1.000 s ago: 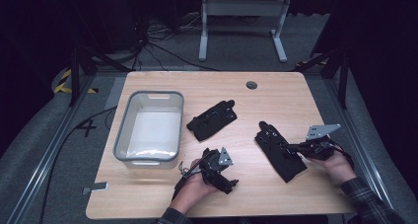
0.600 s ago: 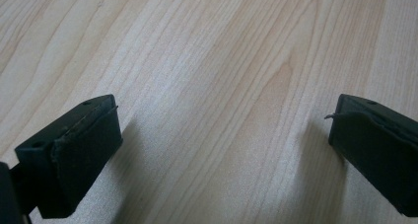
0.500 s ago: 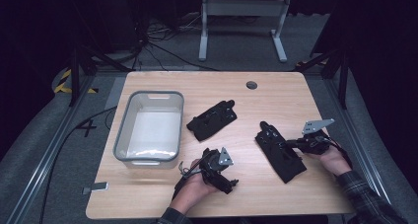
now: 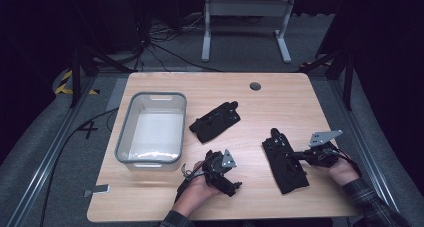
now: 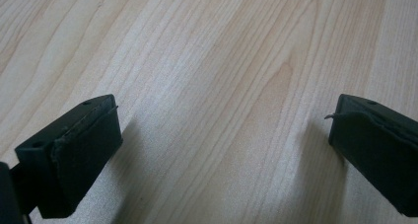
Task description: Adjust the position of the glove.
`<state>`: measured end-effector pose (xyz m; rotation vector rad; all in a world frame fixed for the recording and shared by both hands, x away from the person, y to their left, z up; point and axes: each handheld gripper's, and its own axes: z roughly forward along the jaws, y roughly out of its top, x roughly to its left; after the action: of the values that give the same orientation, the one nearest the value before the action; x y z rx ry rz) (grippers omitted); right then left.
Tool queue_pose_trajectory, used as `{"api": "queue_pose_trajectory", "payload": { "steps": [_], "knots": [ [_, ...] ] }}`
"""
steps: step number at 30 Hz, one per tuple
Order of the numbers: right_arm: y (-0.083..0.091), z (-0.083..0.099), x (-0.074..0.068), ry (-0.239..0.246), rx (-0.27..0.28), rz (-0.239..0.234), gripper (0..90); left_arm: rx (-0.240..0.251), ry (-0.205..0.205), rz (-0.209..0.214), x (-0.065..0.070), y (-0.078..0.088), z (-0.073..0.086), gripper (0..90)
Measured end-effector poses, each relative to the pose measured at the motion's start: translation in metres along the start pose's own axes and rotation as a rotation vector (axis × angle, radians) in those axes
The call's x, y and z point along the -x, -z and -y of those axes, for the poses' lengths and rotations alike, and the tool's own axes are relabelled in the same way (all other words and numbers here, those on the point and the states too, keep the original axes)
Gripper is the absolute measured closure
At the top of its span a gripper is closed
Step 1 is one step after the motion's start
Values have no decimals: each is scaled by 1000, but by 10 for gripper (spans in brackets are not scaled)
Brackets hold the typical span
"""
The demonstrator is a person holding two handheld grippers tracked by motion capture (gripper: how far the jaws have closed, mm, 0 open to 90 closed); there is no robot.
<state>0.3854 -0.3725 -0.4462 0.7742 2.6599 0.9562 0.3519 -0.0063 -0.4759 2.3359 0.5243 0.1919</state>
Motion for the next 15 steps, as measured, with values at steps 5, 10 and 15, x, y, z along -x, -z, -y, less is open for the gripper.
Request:
{"api": "queue_pose_trajectory", "payload": {
  "steps": [5,10,15],
  "knots": [
    [4,4,-11,3,-6,-12,898,0,1,0,0,0,0,0],
    [8,9,-21,6,-3,-30,898,0,1,0,0,0,0,0],
    [12,15,-33,20,2,-63,898,0,1,0,0,0,0,0]
  ]
}}
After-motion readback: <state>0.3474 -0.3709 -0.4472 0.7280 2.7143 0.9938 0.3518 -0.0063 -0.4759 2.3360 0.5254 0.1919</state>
